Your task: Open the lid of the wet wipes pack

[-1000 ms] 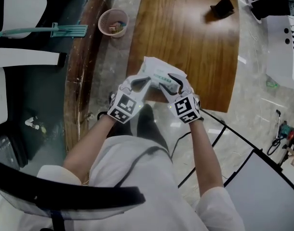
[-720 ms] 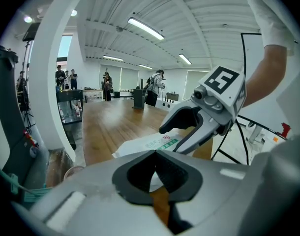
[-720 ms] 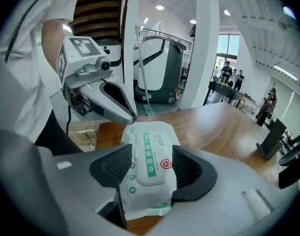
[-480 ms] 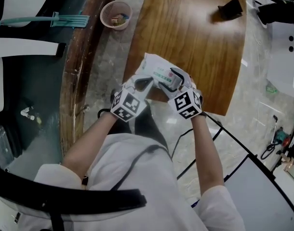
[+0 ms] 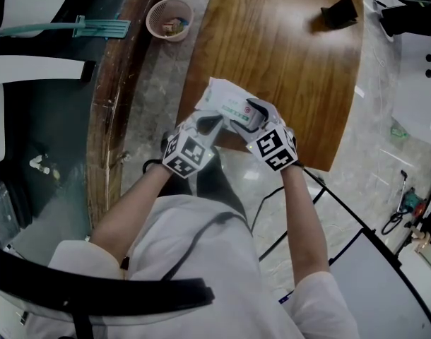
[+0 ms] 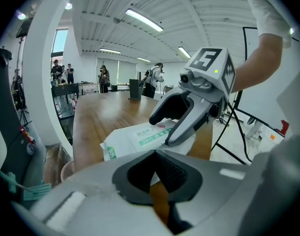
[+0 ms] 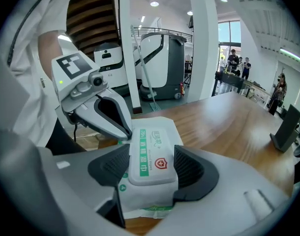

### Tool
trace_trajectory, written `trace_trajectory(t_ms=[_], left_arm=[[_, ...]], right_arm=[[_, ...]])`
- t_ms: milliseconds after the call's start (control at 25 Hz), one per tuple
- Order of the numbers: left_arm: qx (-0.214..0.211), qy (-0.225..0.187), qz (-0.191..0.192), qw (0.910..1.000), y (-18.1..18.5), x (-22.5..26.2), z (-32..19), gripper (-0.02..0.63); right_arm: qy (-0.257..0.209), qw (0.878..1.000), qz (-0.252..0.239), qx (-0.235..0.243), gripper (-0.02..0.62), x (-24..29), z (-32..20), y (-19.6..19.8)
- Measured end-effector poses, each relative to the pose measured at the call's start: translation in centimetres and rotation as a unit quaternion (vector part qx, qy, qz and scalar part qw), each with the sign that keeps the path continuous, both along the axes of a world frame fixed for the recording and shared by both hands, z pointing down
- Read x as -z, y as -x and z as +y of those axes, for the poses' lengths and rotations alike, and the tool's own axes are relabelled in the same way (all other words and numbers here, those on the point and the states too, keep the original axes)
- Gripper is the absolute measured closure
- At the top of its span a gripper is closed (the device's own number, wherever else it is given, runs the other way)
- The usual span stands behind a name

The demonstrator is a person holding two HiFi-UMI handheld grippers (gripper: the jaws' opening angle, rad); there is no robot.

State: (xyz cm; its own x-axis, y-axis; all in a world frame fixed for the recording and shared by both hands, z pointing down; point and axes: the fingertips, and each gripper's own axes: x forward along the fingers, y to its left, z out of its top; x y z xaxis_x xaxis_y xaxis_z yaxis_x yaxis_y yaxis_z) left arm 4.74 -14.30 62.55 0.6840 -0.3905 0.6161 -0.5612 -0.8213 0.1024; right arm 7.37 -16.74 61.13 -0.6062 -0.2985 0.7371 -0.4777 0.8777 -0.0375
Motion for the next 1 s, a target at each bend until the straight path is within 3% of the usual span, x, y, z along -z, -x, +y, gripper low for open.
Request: trace_trajectory(t_ms=[1000], left_arm=[[-0.009, -0.004, 0.005, 0.9999, -0.05, -0.29, -0.13, 0.6]], right_arm=[[0.083, 0.996, -0.031, 0.005, 0.31, -0.44, -0.43, -0.38]])
